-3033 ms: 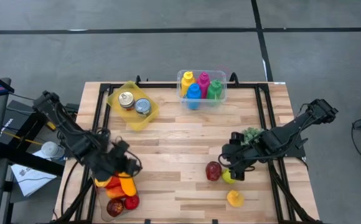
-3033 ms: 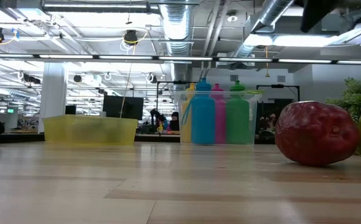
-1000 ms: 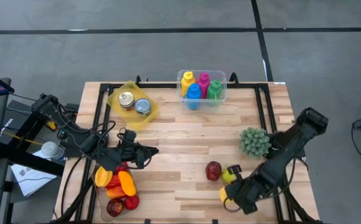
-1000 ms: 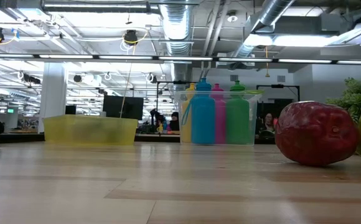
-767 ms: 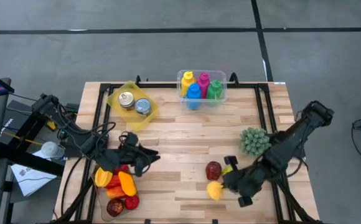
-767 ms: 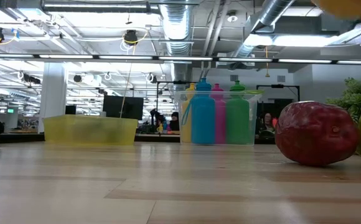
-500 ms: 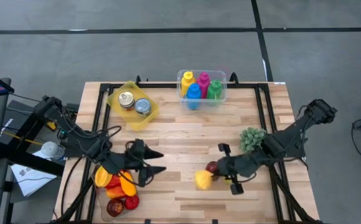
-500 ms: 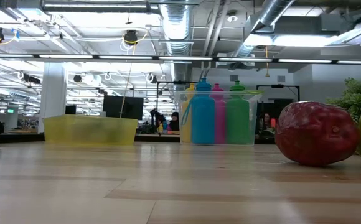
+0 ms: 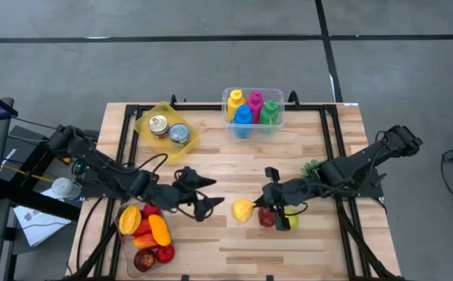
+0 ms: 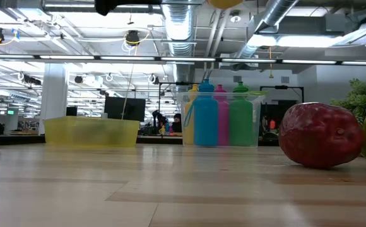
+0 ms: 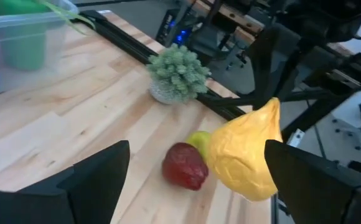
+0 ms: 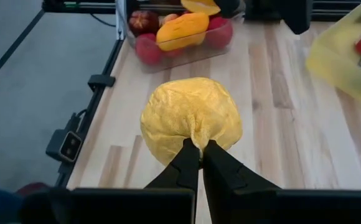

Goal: Pick & Place Food Item
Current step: Put the yellow garlic into the transparent bin

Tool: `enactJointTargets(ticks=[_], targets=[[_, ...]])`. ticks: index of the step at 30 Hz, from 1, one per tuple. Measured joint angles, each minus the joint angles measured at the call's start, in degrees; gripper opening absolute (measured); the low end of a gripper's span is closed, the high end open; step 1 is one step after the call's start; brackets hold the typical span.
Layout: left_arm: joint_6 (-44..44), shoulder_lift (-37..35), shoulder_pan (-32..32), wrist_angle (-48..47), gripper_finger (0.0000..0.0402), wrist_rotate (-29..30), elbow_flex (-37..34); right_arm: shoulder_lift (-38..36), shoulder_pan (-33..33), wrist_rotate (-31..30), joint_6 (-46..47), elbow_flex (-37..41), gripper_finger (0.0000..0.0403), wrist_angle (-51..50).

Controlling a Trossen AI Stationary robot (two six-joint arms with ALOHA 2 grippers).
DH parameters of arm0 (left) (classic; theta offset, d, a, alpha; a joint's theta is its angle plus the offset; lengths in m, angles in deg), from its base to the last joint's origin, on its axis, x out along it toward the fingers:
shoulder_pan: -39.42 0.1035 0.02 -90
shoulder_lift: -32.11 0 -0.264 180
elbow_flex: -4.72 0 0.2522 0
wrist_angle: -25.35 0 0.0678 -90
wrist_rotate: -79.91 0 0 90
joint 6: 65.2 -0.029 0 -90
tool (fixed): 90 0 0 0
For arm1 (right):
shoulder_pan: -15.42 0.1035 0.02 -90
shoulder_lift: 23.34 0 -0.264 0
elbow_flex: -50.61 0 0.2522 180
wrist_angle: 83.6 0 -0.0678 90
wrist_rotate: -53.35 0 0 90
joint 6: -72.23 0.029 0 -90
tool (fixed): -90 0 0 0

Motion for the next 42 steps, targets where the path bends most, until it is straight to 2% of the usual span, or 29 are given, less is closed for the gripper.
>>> enactJointTargets(ticks=[17,20,23,25,28,33,42], targets=[[0.2,0.0,5.5,-0.1,0.0358,-1.1,0.0,0.0,-1.5,-0.1,-0.6,0.0,0.0007,0.4],[-1.6,0.0,6.2,-0.1,0.0358,-6.9,0.0,0.0,-1.5,-0.1,-1.0,0.0,0.0007,0.5],[-6.2,0.0,8.5,0.0,0.0358,-21.1,0.0,0.0,-1.5,-0.1,-1.9,0.0,0.0007,0.5],[-5.7,0.0,10.1,1.1,0.036,-27.3,0.0,0.0,-1.5,-0.1,-2.0,0.0,0.0007,0.5],[-5.5,0.0,12.0,3.8,0.0366,-28.3,0.0,0.0,-1.5,-0.1,-2.0,0.0,0.0007,0.5],[-11.4,-0.1,13.2,10.1,0.0373,-28.7,0.0,0.0,-1.5,-0.1,-2.1,0.0,0.0007,0.4],[-22.8,-0.1,12.5,9.9,0.0363,-30.7,0.0,0.0,-1.5,-0.2,-3.3,0.0,0.0007,0.3]])
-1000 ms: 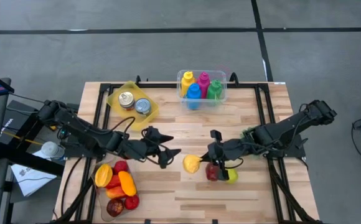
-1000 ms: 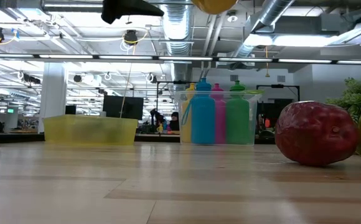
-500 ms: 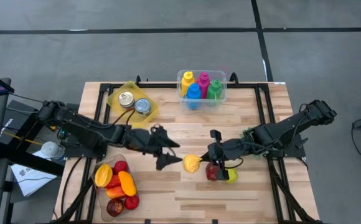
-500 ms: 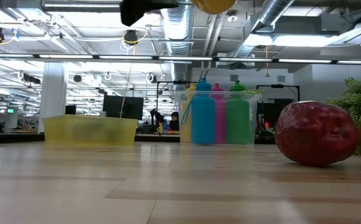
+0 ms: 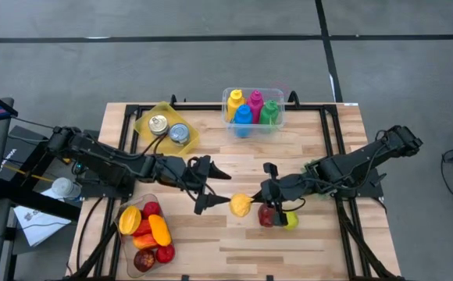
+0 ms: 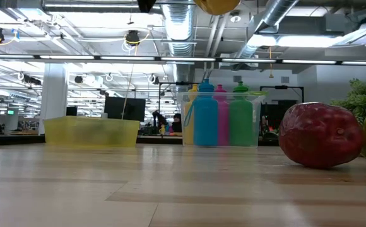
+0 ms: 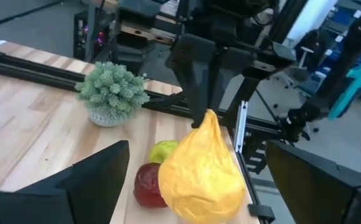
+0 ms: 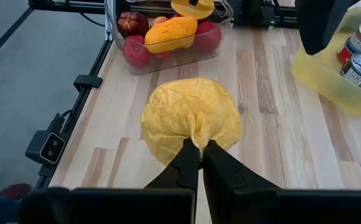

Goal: Pick & Place Food Item
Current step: Put the yellow garlic into the transparent bin

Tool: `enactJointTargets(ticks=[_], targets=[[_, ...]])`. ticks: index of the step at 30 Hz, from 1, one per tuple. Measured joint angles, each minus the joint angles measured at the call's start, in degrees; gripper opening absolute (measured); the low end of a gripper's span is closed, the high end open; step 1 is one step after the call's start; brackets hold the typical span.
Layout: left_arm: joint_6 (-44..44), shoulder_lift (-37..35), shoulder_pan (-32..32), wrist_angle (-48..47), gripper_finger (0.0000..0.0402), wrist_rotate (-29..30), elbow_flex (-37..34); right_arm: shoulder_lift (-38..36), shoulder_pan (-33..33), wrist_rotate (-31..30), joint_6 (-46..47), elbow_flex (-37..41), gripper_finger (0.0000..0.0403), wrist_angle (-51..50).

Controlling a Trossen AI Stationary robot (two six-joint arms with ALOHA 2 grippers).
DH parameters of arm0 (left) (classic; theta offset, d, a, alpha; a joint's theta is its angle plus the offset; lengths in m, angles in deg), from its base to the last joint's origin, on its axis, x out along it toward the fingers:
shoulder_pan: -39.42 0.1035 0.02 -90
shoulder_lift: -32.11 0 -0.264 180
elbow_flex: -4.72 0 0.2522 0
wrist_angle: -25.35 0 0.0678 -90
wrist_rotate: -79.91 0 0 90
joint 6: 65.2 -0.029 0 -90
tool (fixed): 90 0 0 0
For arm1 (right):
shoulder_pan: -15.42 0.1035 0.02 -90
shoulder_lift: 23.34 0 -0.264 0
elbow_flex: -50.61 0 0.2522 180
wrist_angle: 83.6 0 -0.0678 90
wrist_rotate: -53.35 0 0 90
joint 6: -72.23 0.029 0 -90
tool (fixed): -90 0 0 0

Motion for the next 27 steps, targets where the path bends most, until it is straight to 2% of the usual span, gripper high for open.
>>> enactJointTargets(ticks=[7,9,15,21,27], targets=[[-0.4,0.7,1.8,-0.1,0.0354,-3.9,0.2,0.0,-0.8,0.1,-0.4,0.0,0.0007,0.0],[-1.4,1.5,2.2,-2.6,0.0353,-4.9,0.9,0.0,-1.2,0.1,-0.4,0.0,0.0007,0.0],[-4.9,7.6,3.3,-4.8,0.0353,-9.0,6.2,0.0,-2.0,0.2,-0.4,0.0,0.0007,0.0],[-6.1,11.9,3.8,-5.4,0.0353,-14.0,8.4,0.0,-2.4,0.4,-1.3,0.0,0.0007,0.0],[-5.9,13.2,3.8,-6.2,0.0354,-14.3,8.4,0.0,-2.7,0.7,-1.7,0.1,0.0007,-0.2]])
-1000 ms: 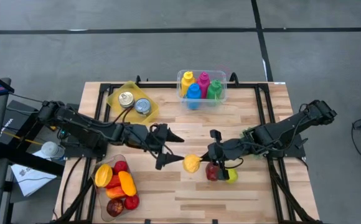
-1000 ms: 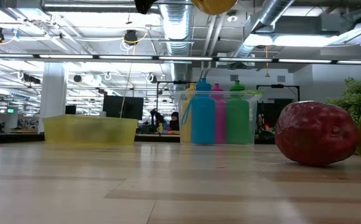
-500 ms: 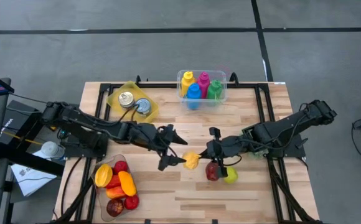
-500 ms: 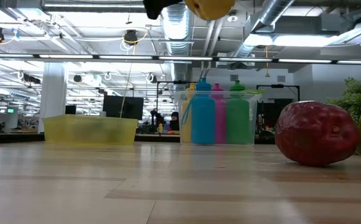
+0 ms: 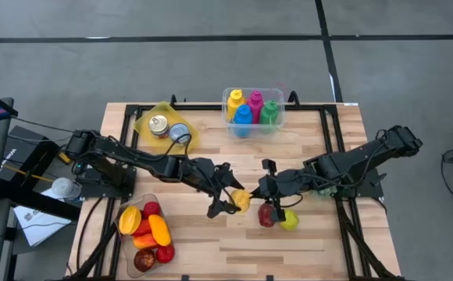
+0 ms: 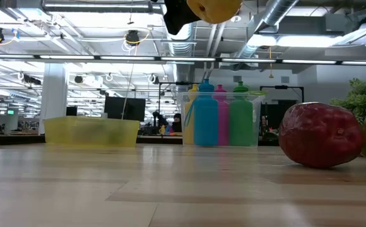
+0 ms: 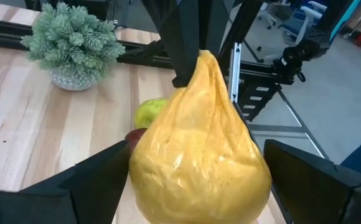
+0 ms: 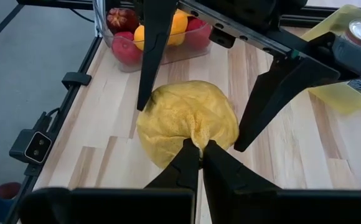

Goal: Pick & Place Food Item
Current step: Put the yellow garlic into the transparent bin

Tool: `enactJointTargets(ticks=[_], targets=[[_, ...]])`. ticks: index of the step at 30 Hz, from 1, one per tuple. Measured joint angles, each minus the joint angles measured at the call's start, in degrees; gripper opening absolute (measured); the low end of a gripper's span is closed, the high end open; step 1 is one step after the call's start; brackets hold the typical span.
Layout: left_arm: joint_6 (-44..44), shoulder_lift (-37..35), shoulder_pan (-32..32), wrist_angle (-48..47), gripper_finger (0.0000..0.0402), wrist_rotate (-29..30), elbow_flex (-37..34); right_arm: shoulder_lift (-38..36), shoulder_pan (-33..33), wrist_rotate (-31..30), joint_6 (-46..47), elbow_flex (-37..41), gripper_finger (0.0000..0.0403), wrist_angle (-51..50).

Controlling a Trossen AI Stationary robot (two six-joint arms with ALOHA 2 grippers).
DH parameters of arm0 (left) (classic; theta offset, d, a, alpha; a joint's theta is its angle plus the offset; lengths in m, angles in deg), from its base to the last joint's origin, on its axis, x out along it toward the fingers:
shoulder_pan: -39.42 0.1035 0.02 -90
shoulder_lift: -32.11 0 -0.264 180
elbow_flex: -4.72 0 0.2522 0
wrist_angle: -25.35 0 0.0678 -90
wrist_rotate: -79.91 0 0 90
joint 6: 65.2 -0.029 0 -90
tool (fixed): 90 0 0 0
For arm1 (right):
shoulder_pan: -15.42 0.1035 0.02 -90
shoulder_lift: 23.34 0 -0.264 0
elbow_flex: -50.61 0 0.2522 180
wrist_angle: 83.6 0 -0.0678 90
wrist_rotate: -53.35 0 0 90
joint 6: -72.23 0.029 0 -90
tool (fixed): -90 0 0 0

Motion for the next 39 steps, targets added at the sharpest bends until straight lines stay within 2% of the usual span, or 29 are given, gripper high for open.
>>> enactJointTargets(ticks=[6,15,22,26,32,36,39], targets=[[-0.8,0.0,0.0,-0.1,0.0344,0.0,0.0,0.0,-0.2,0.0,-0.2,0.0,0.0007,0.1],[-1.0,0.0,0.0,-0.3,0.0294,-0.2,0.0,0.0,-0.3,0.0,-0.2,0.0,0.0007,0.3],[-1.0,0.0,0.0,-0.3,0.0289,0.3,0.0,0.0,-0.3,-0.1,-0.4,0.0,0.0015,0.3],[-1.0,-1.2,-0.1,-1.7,0.0288,0.7,-0.1,-0.3,-0.3,-0.5,0.3,0.0,0.0063,0.4],[-0.9,-6.6,-0.2,-9.1,0.0288,3.9,-0.1,-1.5,-0.4,-0.8,-0.7,-0.8,0.0198,0.2],[3.6,-12.0,-1.1,-19.7,0.0288,5.7,-0.1,-1.6,-0.1,-0.7,-0.3,-4.0,0.0272,-1.7],[10.6,-16.8,-3.5,-33.3,0.0288,5.6,-0.1,-1.6,0.7,-0.8,0.5,-7.2,0.0291,-6.4]])
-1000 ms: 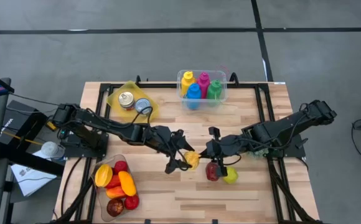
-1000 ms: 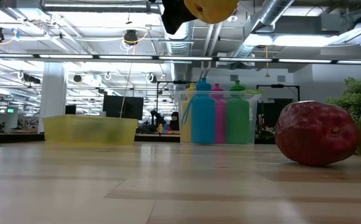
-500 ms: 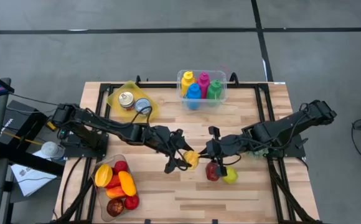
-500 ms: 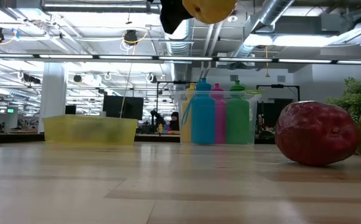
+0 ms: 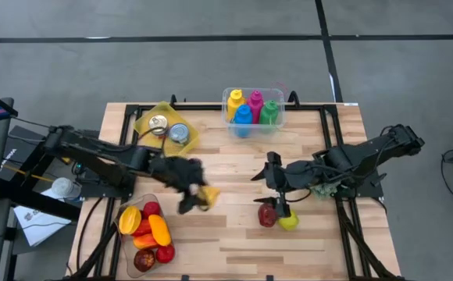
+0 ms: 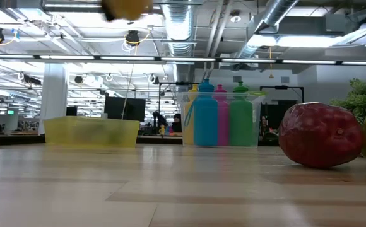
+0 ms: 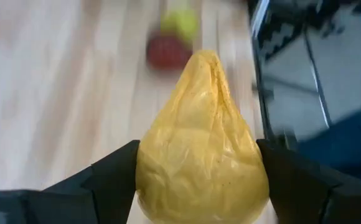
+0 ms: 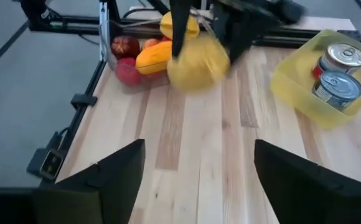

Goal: Pick & Place Food Item
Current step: Put the yellow garlic into the transparent bin

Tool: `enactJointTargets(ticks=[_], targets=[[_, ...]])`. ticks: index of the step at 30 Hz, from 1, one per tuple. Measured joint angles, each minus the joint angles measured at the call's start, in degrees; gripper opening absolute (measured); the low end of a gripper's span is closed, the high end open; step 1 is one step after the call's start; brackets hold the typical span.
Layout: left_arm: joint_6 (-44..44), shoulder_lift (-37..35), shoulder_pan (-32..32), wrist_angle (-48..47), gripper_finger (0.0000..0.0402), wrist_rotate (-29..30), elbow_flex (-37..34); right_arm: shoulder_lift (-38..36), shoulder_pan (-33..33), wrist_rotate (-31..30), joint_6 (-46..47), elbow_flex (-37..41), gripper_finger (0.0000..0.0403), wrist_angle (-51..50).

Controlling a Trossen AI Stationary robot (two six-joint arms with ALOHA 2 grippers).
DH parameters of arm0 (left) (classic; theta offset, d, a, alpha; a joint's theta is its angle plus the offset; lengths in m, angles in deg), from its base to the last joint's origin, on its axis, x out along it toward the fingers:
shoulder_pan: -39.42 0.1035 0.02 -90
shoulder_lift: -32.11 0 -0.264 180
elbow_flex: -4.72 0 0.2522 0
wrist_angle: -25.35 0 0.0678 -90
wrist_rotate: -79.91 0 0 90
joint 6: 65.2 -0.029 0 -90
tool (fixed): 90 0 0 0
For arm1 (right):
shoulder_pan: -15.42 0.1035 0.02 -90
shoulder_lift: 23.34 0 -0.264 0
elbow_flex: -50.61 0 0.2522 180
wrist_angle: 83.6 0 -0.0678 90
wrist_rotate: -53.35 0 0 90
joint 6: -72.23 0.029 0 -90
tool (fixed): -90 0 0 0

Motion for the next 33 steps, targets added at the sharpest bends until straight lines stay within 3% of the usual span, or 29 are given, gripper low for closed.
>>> enactJointTargets(ticks=[7,15,33], targets=[[23.8,-7.3,-12.2,-26.6,0.0288,0.0,0.0,0.0,1.1,0.1,2.4,-1.6,0.029,-5.7],[43.4,-8.4,-22.2,-46.1,0.029,3.1,-0.1,0.6,0.5,0.1,3.0,-1.6,0.029,-6.9],[45.1,-8.2,-23.0,-44.7,0.0292,-1.5,-7.0,0.5,0.6,0.1,3.0,-1.6,0.0291,-6.9]])
